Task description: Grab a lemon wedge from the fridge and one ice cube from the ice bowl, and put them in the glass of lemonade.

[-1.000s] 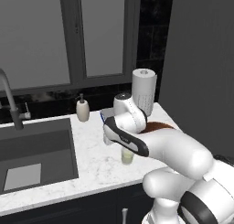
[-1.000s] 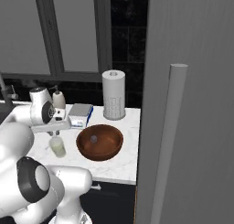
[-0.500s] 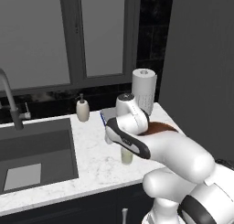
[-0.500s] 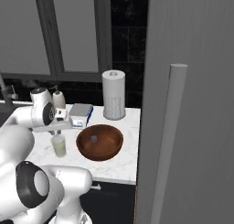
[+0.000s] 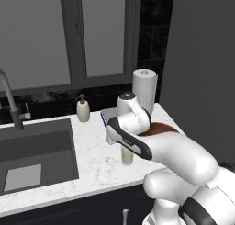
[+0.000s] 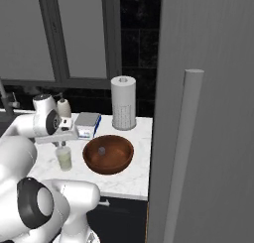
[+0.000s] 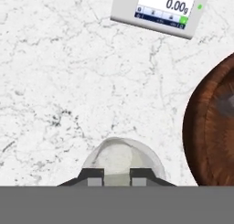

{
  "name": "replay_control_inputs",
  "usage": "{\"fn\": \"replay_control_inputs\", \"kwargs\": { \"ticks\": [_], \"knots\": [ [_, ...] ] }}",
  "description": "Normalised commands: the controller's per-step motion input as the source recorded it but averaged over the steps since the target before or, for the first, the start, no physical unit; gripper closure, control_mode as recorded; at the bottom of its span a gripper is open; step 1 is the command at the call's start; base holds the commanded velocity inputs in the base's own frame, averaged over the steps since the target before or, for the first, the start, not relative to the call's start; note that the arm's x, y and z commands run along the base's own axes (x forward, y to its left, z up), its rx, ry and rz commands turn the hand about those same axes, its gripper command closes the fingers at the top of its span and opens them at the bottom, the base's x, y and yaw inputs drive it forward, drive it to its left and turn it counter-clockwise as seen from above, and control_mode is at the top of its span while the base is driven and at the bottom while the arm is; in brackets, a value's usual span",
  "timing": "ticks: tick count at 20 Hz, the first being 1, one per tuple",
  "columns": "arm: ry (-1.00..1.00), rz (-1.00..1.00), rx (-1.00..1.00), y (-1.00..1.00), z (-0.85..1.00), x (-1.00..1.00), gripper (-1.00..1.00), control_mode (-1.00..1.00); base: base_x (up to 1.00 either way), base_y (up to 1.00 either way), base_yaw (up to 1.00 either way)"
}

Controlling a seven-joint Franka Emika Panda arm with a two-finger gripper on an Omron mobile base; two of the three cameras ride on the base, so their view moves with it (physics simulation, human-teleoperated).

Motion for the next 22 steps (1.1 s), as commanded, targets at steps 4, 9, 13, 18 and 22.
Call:
{"fn": "replay_control_inputs", "kwargs": {
  "ticks": [4,9,13,18,22],
  "knots": [
    [0.0,0.0,0.0,0.0,-0.04,-0.21,1.0,-1.0,0.0,0.0,0.0],
    [0.0,0.0,0.0,-0.05,-0.01,0.14,-1.0,-1.0,0.0,0.0,0.0],
    [0.0,0.0,0.01,-0.13,0.05,0.31,-1.0,-1.0,0.0,0.0,0.0],
    [-0.01,0.0,0.01,-0.01,0.59,0.05,-1.0,-1.0,0.0,0.0,0.0],
    [-0.24,-0.01,0.02,-0.03,0.97,-0.87,-1.0,-1.0,0.0,0.0,0.0]
  ]
}}
